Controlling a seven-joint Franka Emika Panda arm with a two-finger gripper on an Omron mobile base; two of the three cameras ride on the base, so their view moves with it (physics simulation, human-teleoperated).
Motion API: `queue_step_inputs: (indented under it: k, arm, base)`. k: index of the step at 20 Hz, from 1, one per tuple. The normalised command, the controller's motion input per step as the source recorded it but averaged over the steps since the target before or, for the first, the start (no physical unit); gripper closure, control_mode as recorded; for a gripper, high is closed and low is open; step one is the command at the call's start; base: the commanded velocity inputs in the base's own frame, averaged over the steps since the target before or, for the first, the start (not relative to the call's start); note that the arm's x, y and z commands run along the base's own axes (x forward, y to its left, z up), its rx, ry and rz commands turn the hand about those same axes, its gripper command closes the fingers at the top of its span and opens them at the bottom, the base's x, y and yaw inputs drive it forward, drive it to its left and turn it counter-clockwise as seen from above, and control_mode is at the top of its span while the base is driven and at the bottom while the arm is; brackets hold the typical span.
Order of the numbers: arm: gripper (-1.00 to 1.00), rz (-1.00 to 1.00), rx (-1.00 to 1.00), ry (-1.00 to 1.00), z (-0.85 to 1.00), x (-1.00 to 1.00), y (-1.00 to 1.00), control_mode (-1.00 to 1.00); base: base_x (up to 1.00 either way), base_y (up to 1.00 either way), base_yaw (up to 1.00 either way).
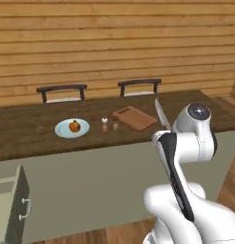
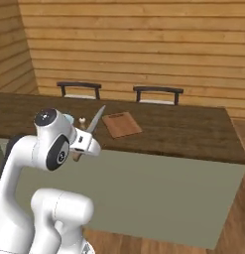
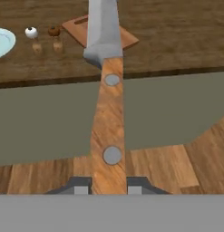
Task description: Pick up the knife from the drawer and place it on the cutting board. Then place the meat from the plate to the cutting board.
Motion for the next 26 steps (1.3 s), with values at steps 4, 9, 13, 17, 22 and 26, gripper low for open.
queue_step_inputs:
  k: [4,9,13,17,22,26]
  arm:
    - [1.0,0.0,0.0,0.0,0.0,0.0,0.0,1.0]
    - [1.0,0.0,0.0,0.0,0.0,0.0,0.0,1.0]
    - [1.0,0.0,0.0,0.0,0.0,0.0,0.0,1.0]
    - [1.0,0.0,0.0,0.0,0.0,0.0,0.0,1.0]
    - [1.0,0.0,0.0,0.0,0.0,0.0,0.0,1.0]
    - [1.0,0.0,0.0,0.0,0.0,0.0,0.0,1.0]
  base:
    - [0.87,-0.3,0.05]
    - [0.46,0.11,0.16]
    - [0.3,0.48,0.0]
    - [0.46,0.61,-0.02]
    - [0.47,0.09,0.0]
    - [0.47,-0.07,-0.01]
